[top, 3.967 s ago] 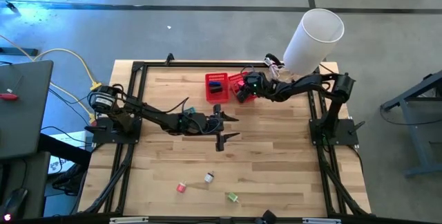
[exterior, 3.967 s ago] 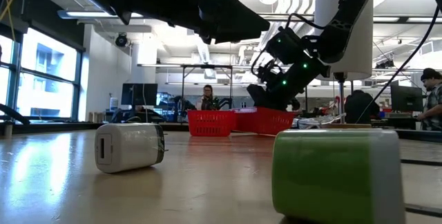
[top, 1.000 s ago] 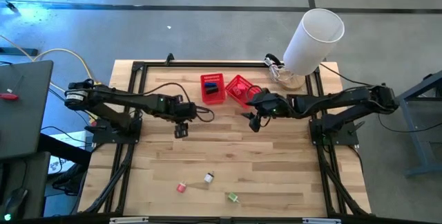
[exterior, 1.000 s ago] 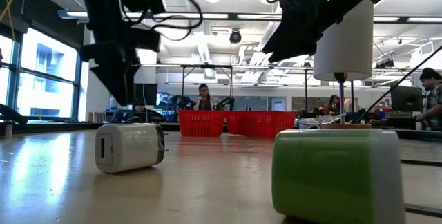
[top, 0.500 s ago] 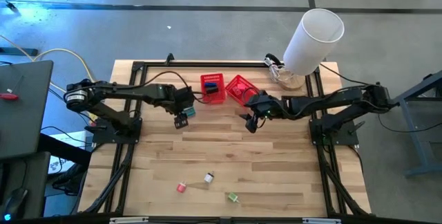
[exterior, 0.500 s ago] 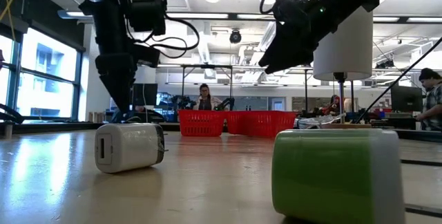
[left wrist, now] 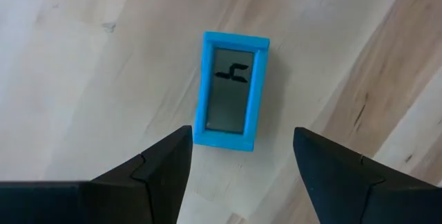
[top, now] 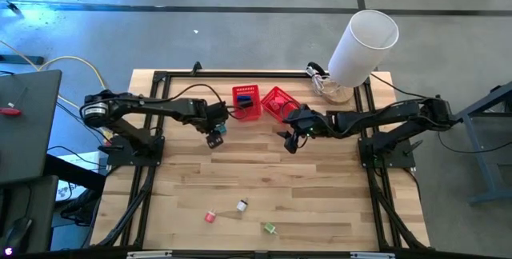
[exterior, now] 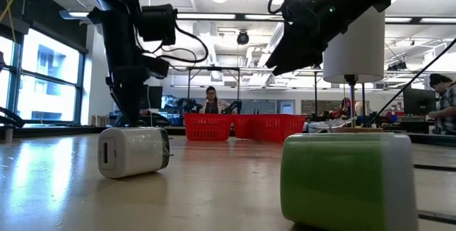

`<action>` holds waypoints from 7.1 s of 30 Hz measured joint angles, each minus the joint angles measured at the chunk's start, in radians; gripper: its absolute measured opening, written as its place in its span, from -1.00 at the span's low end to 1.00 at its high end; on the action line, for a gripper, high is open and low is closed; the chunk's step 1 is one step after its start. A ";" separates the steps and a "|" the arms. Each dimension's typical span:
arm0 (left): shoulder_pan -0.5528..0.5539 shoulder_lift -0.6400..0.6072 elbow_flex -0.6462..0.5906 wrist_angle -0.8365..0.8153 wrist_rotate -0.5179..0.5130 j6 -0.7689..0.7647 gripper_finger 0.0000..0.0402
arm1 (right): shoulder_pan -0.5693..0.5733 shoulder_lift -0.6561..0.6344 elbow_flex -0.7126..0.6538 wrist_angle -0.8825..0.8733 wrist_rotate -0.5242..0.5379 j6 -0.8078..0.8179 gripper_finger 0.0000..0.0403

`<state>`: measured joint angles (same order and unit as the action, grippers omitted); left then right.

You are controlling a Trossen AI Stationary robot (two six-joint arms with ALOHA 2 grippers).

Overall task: Pick & Place Office items
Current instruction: Put the light blue digital clock into the left red bin

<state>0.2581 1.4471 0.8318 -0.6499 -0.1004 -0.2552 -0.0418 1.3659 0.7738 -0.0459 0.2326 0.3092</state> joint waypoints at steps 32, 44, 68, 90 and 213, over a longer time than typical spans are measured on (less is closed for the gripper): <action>0.086 0.161 0.006 0.068 0.067 0.052 0.21 | 0.000 0.000 0.000 0.043 0.000 0.000 0.16; 0.051 0.179 0.004 0.074 0.062 0.050 -0.08 | 0.000 0.000 0.000 0.043 -0.002 0.000 0.16; -0.264 -0.149 0.011 0.281 -0.006 0.016 -0.24 | 0.084 0.000 0.000 0.240 -0.234 -0.327 0.16; -0.385 -0.053 0.012 0.722 0.025 0.136 -0.24 | 0.166 0.159 0.000 0.566 -0.158 -0.543 0.16; -0.410 0.122 0.013 1.186 -0.601 0.335 0.37 | 0.039 0.070 0.000 0.506 0.056 -0.020 -0.27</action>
<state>-0.1523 1.5693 0.8452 0.5364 -0.7009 0.0795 -0.0032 1.4361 0.7737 0.4603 0.2889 0.2891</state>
